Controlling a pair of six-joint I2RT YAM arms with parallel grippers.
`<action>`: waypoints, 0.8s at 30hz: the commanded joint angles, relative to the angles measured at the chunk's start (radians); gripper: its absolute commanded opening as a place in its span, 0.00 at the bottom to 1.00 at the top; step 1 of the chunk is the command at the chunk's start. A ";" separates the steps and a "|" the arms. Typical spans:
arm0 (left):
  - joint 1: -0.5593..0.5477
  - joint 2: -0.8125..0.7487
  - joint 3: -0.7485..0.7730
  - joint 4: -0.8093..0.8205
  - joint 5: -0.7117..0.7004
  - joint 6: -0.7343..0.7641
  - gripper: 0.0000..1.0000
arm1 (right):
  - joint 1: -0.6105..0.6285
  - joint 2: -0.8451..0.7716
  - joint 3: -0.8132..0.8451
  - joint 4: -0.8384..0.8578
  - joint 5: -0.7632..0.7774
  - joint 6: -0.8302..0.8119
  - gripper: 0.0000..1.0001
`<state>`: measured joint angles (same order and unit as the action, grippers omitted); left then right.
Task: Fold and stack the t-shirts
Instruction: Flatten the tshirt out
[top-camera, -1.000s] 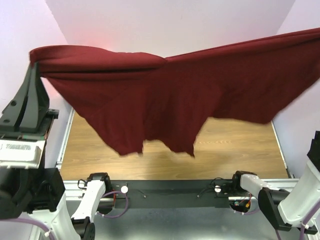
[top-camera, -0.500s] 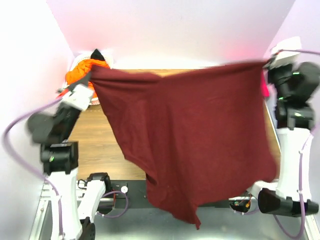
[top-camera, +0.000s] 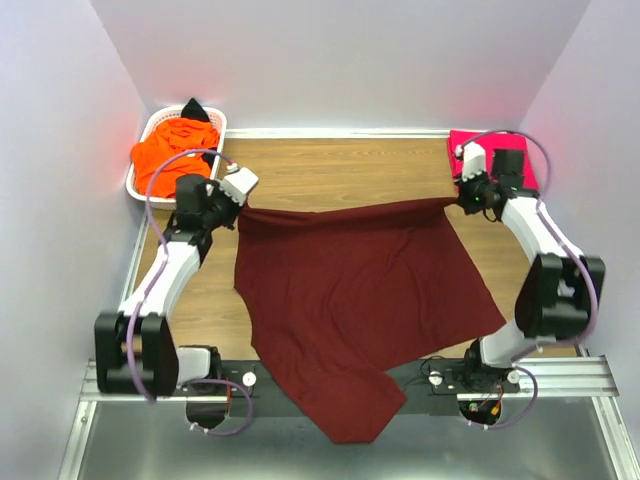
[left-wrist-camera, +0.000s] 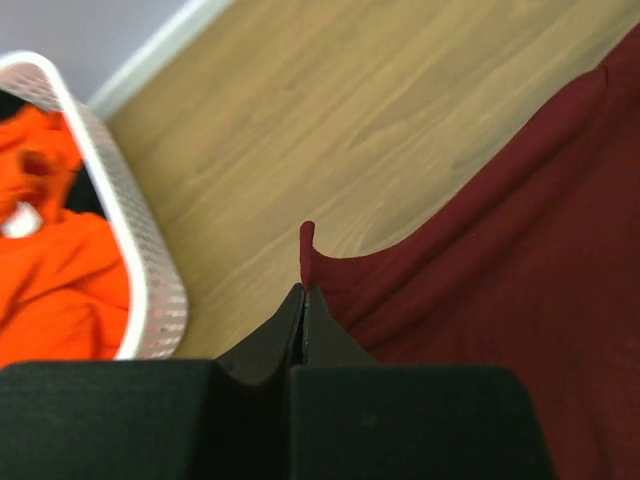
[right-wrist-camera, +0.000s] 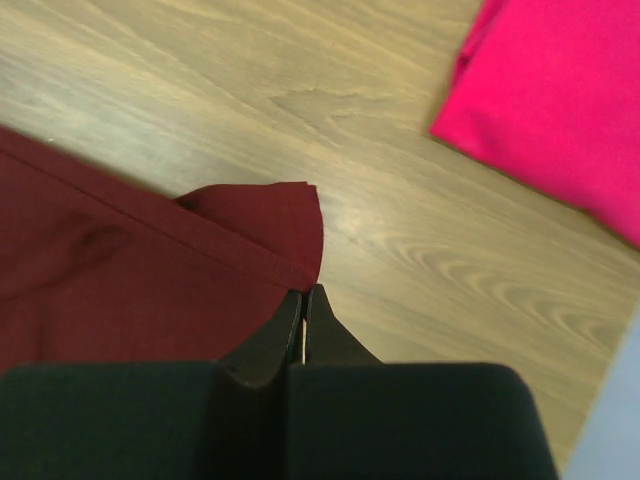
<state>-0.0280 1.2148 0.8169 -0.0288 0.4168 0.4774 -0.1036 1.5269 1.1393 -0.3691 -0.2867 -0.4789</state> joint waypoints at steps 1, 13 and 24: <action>-0.030 0.122 0.057 0.153 -0.113 0.006 0.00 | 0.015 0.127 0.085 0.119 0.018 0.006 0.01; -0.047 0.570 0.459 0.092 -0.197 -0.063 0.00 | 0.068 0.475 0.385 0.144 0.150 0.028 0.01; -0.047 0.914 0.921 -0.080 -0.250 -0.108 0.21 | 0.090 0.697 0.657 0.116 0.277 0.160 0.67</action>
<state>-0.0780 2.0682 1.6001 -0.0299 0.2264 0.3916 -0.0147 2.2215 1.7348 -0.2478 -0.0814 -0.3859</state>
